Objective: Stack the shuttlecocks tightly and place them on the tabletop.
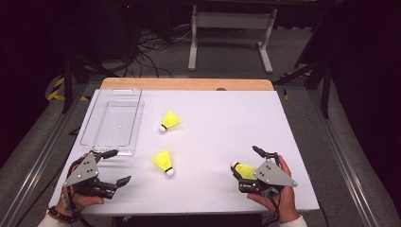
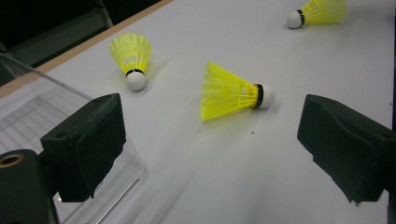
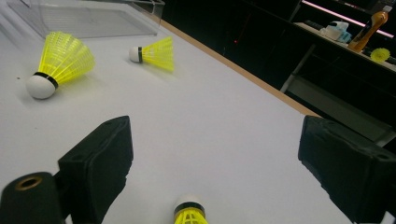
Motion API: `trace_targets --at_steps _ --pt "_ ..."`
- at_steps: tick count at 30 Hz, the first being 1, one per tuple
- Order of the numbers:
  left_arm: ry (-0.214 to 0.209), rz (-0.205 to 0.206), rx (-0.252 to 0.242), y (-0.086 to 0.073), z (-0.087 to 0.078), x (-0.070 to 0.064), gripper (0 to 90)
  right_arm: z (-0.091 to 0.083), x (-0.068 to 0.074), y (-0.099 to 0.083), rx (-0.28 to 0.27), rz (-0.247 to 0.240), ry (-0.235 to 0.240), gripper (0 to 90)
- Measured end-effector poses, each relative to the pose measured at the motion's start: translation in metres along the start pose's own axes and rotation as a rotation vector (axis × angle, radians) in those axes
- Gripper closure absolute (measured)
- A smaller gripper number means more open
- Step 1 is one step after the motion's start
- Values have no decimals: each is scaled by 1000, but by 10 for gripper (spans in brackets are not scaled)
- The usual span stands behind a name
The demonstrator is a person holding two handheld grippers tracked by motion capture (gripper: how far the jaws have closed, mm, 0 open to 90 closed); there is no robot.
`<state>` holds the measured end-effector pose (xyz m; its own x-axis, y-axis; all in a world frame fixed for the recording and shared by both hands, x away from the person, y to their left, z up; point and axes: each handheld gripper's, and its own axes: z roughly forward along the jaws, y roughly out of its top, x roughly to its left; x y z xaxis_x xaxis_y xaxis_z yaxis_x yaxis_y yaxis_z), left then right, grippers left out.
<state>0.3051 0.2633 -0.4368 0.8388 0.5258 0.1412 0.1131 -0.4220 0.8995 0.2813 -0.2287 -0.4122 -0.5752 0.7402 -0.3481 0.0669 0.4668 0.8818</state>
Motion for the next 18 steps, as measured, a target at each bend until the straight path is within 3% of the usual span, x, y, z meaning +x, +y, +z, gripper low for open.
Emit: trace_targets --at_steps 4,12,18 --pt "-28 -17 20 -2 6 3 95 3 -3 -6 17 39 30 113" --pt "-45 -7 30 1 9 2 117 7 5 -1 21 17 27 106" --pt "-84 19 94 11 25 0 139 10 5 -2 34 19 41 106"
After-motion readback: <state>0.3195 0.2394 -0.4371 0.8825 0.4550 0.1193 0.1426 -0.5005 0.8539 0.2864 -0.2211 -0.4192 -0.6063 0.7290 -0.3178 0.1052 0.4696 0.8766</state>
